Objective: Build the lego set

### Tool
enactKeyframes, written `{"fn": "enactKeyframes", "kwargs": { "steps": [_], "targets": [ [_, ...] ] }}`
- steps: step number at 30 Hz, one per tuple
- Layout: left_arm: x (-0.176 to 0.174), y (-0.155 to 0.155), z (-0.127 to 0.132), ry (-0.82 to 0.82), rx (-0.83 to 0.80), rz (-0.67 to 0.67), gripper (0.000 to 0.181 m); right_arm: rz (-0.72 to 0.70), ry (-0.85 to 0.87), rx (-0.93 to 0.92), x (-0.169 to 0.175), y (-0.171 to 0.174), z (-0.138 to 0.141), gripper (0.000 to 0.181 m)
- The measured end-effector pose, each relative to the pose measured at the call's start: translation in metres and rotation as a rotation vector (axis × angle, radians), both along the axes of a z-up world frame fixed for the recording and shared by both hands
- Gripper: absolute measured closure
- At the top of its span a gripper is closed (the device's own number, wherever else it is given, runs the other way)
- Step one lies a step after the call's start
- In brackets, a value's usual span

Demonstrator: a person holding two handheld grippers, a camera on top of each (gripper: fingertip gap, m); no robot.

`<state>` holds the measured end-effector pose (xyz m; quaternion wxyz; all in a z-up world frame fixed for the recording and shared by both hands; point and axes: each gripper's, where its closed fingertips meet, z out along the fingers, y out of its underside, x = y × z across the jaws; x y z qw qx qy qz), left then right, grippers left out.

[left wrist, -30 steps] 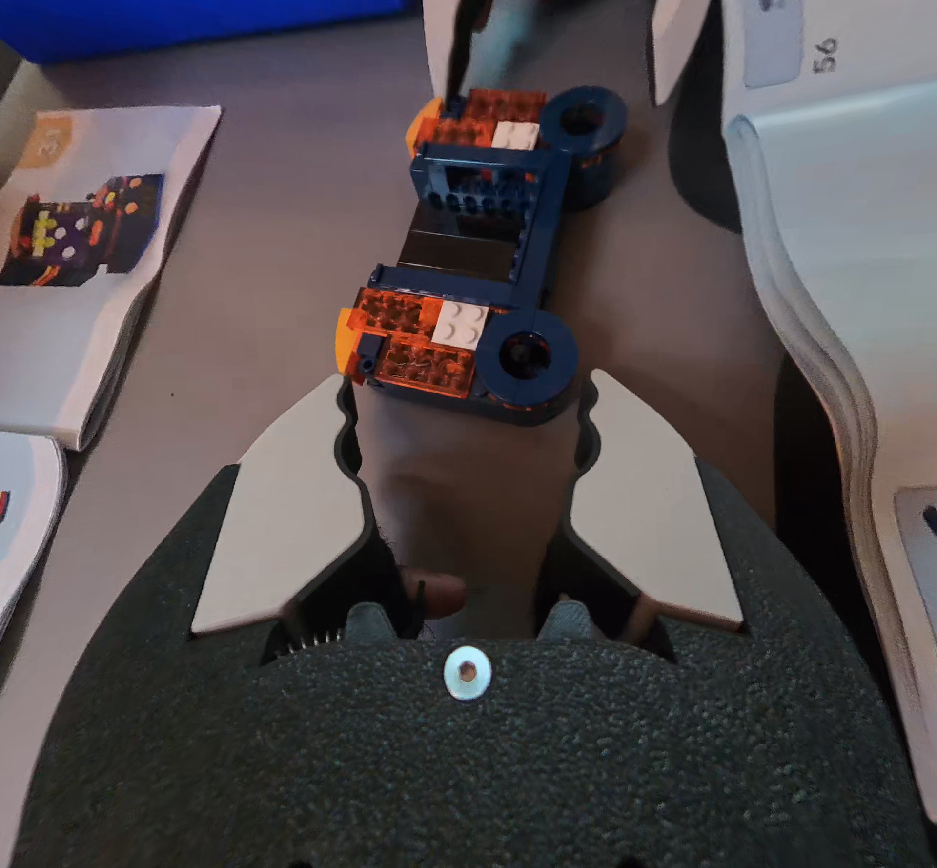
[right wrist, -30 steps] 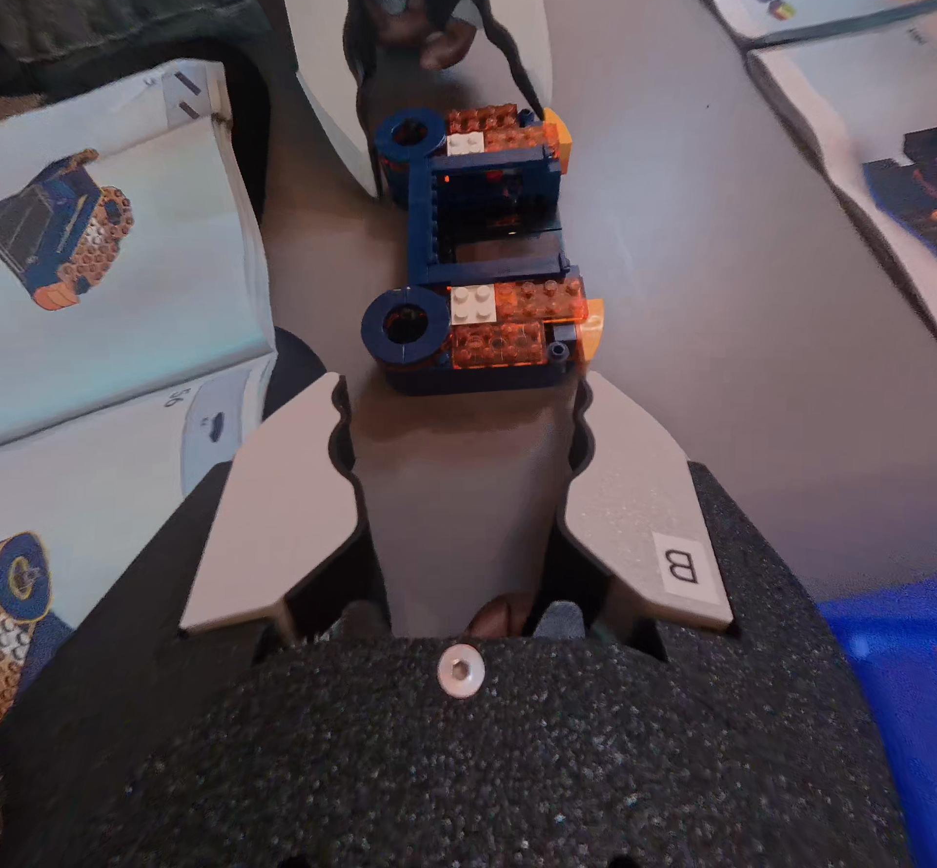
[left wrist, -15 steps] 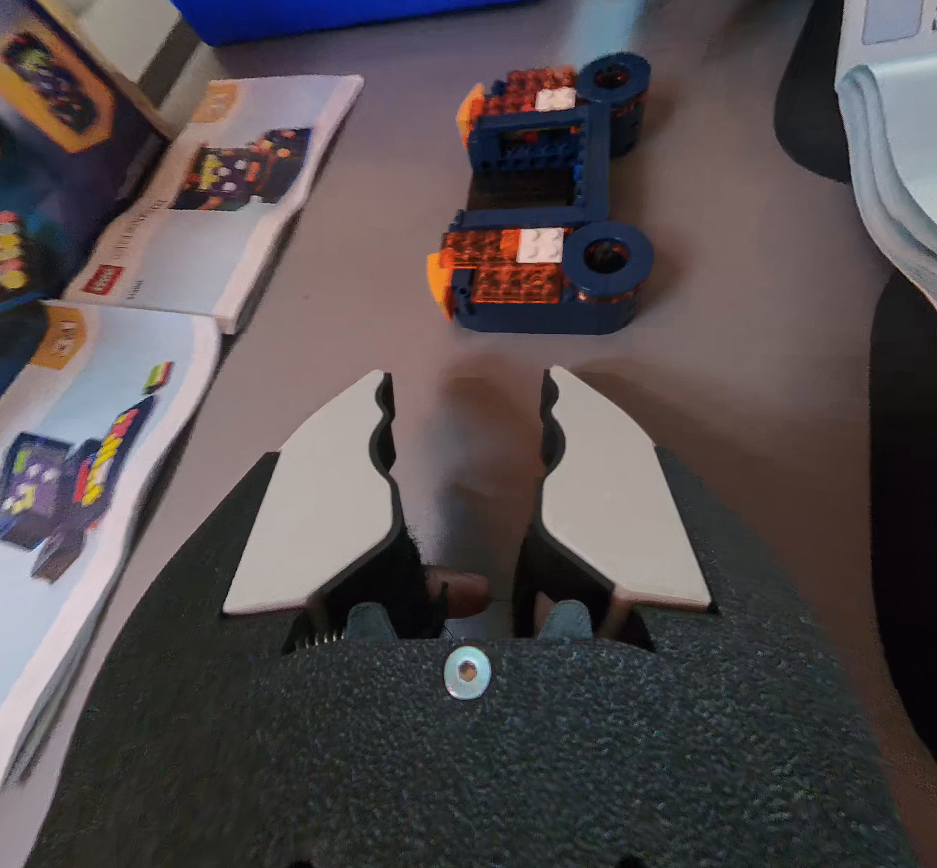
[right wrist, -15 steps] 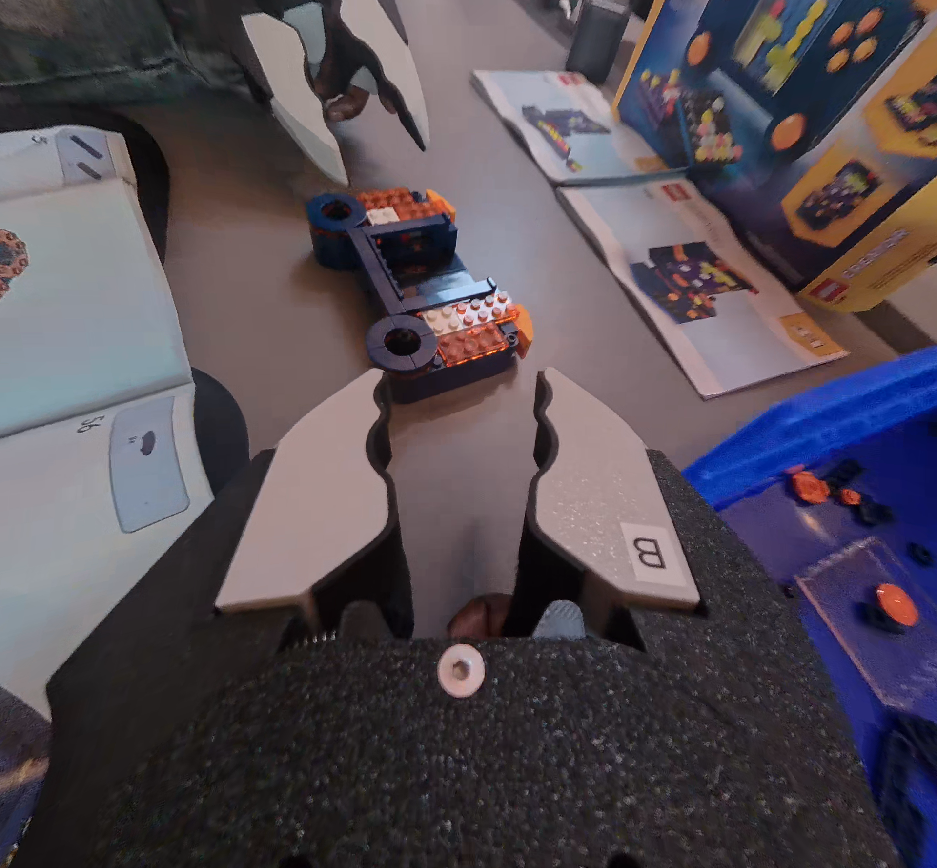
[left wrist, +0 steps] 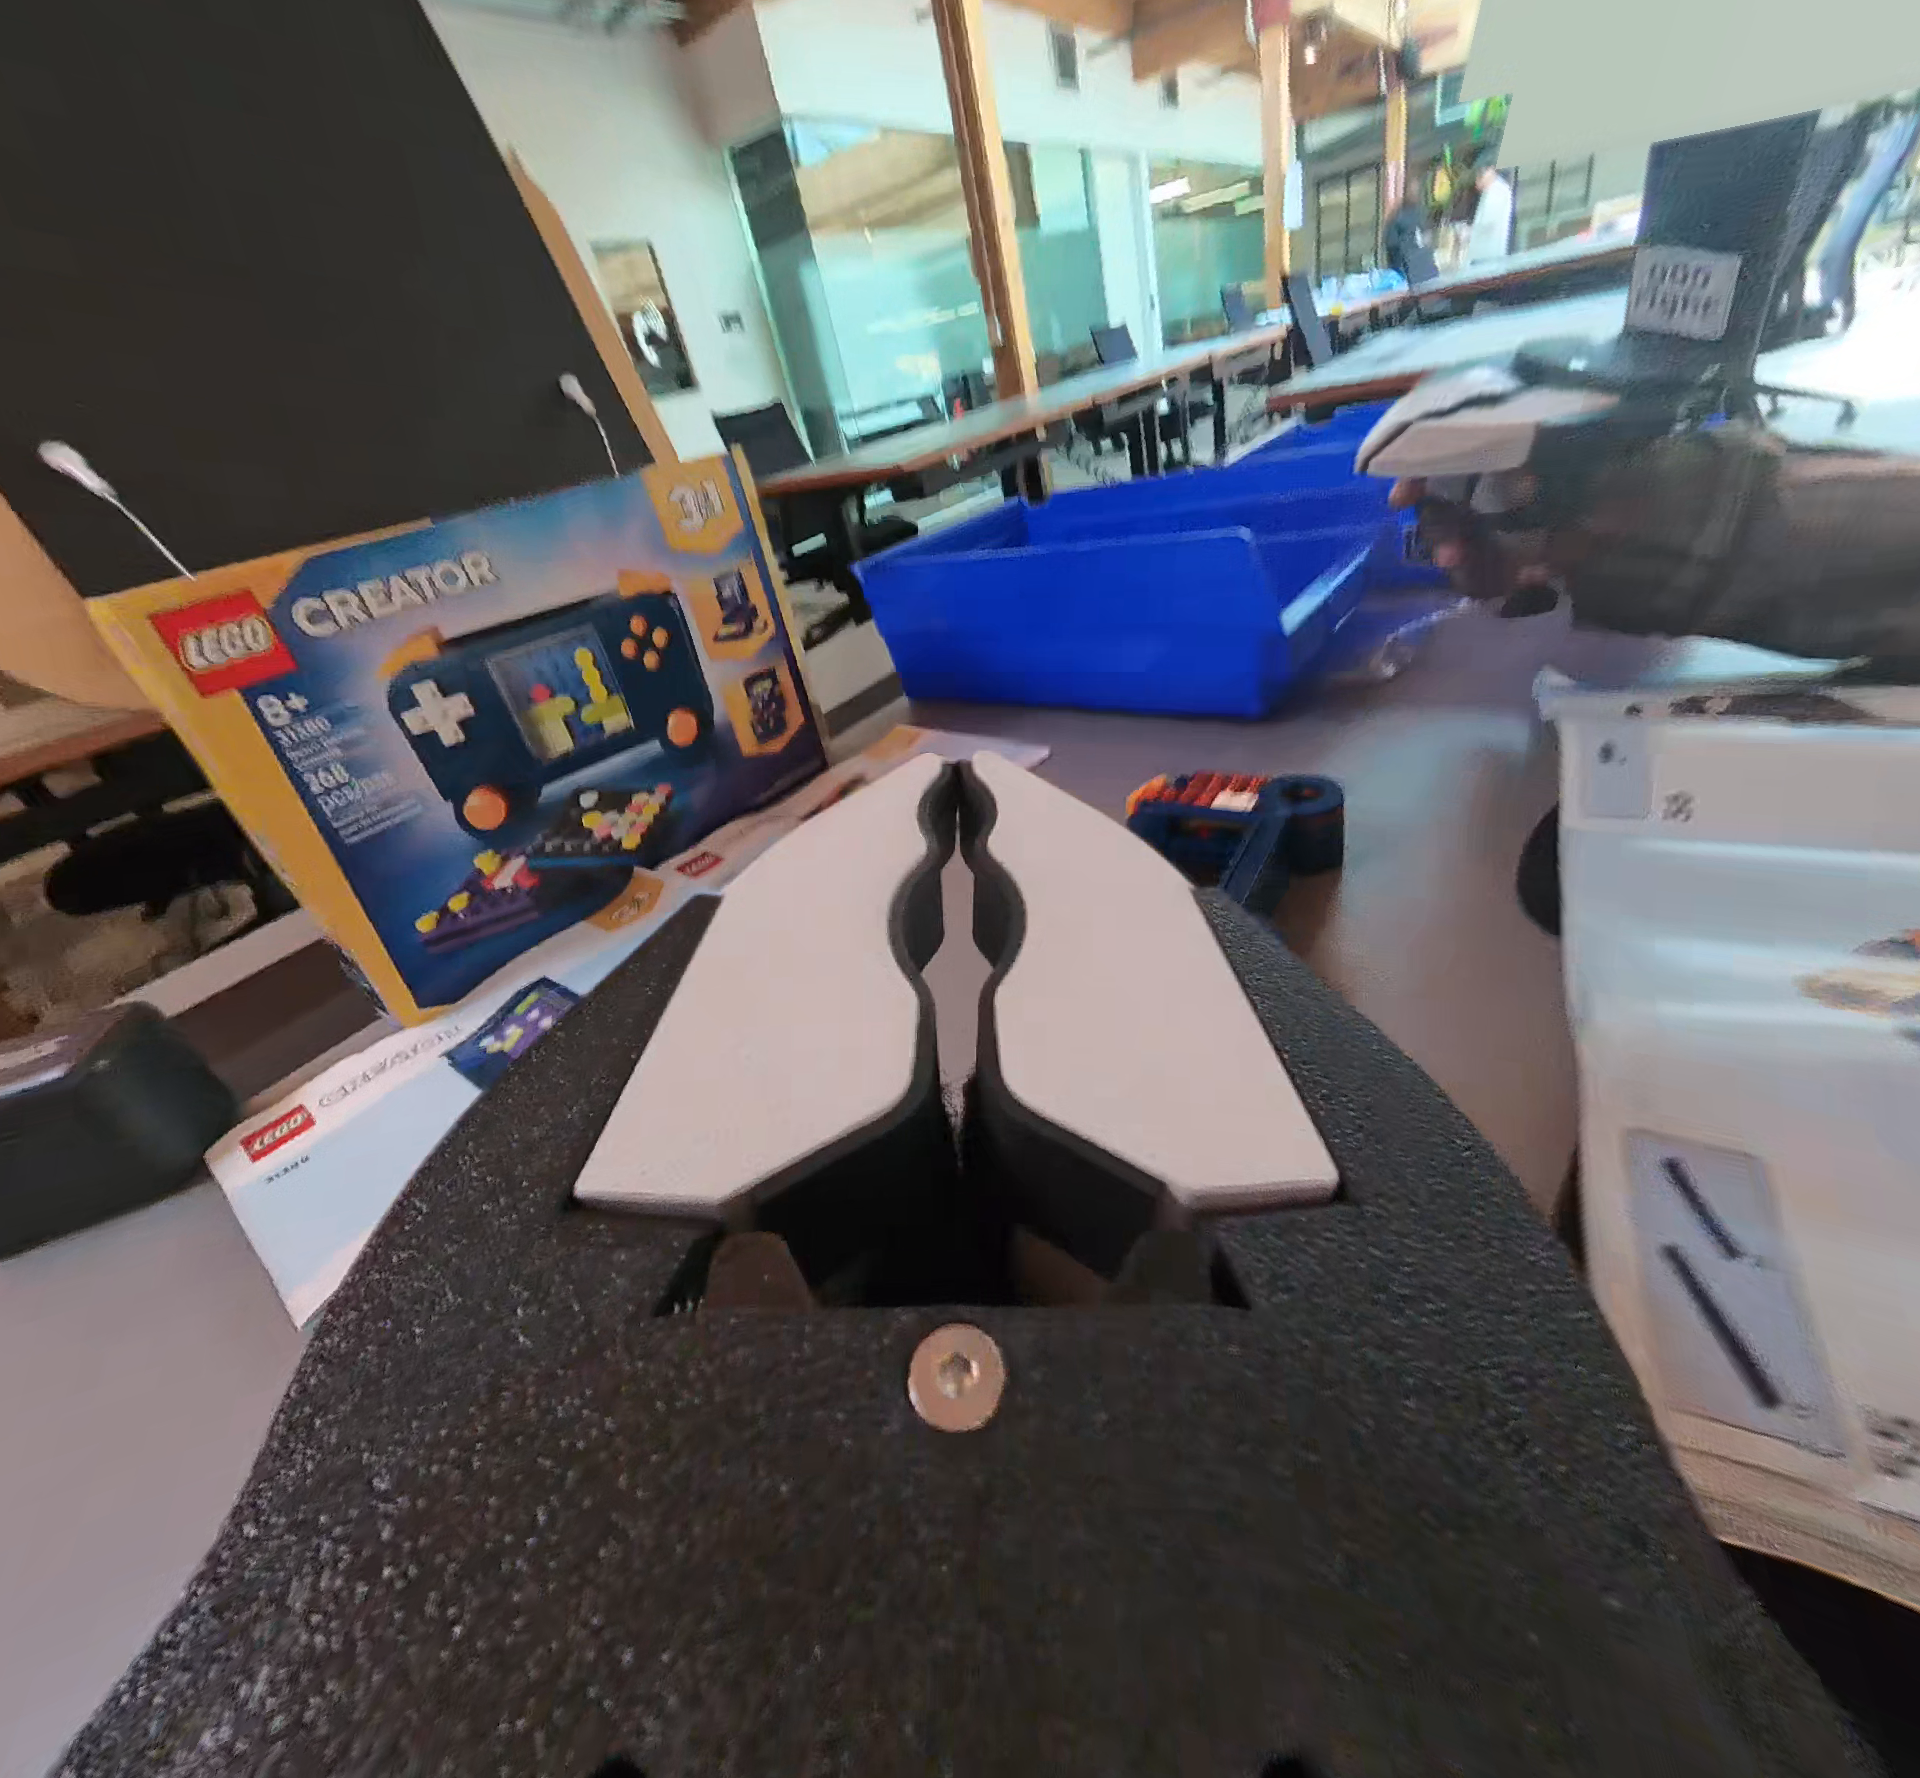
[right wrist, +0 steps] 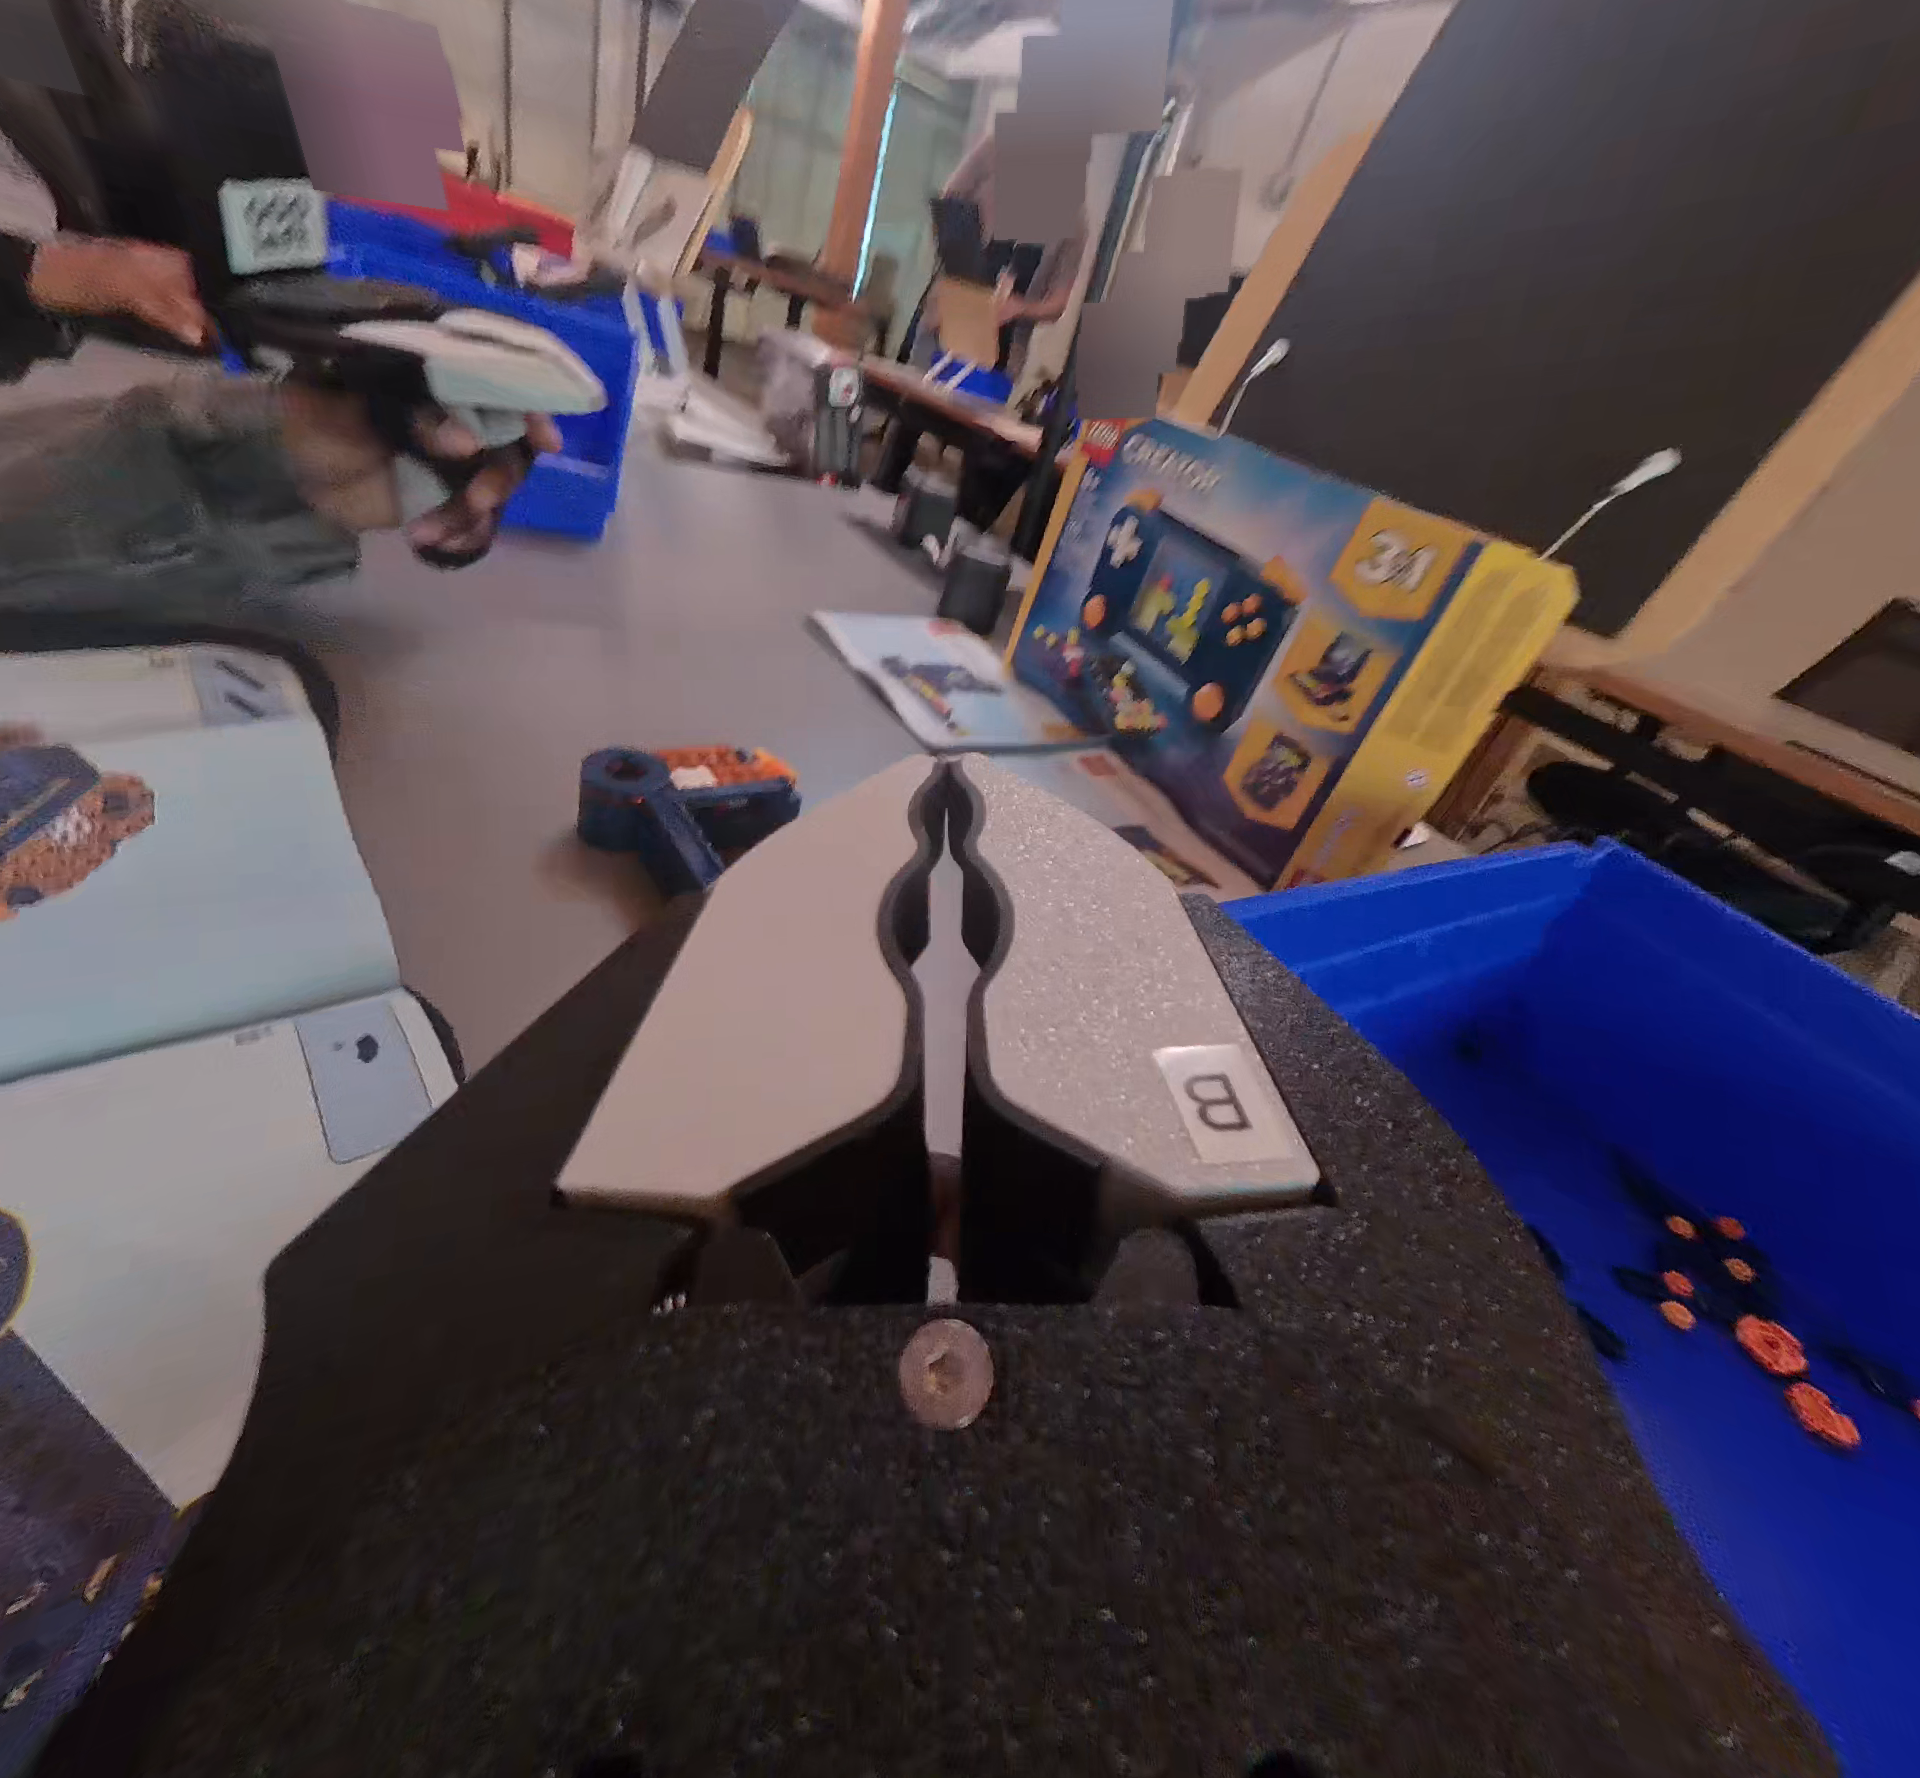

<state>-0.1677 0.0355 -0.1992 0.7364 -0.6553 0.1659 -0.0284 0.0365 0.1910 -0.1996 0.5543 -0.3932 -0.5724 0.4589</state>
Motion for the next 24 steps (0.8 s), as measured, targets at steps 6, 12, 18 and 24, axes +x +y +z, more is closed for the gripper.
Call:
{"fn": "enactKeyframes", "kwargs": {
  "steps": [6, 12, 18, 24],
  "targets": [
    [-0.002, -0.047, -0.005, -0.059, 0.092, 0.19, 0.18, -0.084, 0.123, -0.152, 0.048, 0.011, 0.001, 0.172],
    [-0.014, -0.064, -0.015, -0.131, 0.111, 0.288, 0.164, -0.14, 0.088, -0.223, 0.06, 0.023, -0.017, 0.122],
    [-0.021, -0.063, -0.003, -0.186, 0.208, 0.317, 0.069, -0.072, 0.033, -0.293, 0.046, 0.017, -0.033, 0.059],
    [0.009, -0.061, 0.008, -0.11, 0.262, 0.192, 0.04, 0.082, 0.129, -0.455, 0.059, 0.005, -0.011, 0.056]
  ]
}}
